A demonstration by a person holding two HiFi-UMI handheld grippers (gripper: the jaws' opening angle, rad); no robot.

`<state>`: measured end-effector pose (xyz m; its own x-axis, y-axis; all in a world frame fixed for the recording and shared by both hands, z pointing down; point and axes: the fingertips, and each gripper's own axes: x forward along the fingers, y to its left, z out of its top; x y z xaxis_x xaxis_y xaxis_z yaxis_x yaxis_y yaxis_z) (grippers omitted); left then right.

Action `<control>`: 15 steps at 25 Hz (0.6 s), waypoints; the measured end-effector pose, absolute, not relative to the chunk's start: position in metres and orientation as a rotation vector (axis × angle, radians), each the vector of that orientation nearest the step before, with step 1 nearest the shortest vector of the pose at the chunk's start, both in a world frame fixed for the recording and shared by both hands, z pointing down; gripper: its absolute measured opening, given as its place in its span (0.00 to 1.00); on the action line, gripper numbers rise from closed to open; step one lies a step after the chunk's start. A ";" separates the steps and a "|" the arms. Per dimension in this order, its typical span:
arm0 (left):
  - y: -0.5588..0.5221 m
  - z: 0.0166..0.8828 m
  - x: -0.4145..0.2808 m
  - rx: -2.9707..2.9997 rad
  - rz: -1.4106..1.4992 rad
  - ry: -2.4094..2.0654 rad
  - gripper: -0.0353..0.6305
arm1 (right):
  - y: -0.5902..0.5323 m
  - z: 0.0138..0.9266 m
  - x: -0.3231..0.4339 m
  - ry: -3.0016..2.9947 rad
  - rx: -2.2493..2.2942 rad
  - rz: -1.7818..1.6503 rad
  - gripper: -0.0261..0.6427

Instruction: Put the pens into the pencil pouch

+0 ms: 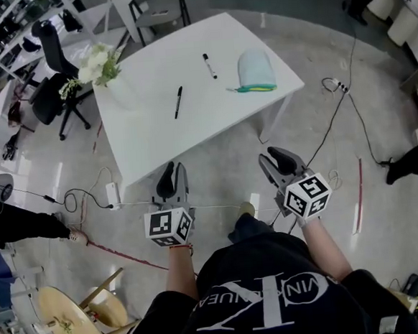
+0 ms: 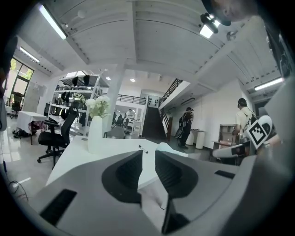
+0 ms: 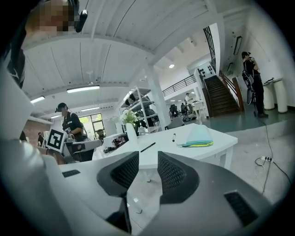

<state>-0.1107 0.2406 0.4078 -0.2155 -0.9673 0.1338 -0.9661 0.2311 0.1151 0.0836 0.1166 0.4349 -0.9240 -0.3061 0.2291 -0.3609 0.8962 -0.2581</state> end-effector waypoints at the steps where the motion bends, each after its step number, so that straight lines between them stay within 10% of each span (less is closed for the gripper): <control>1: 0.233 0.408 -0.114 1.844 -0.012 -2.322 0.16 | 0.111 0.436 0.079 -2.876 0.507 0.446 0.24; 15: 0.186 0.417 -0.140 1.816 0.012 -2.314 0.16 | 0.075 0.451 0.008 -2.856 0.383 0.501 0.24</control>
<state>-0.1403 0.1855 0.4173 -0.2254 -0.9609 0.1610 -0.9625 0.2452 0.1161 0.0076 0.0750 0.4511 -0.9427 -0.2162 0.2540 -0.2897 0.9080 -0.3027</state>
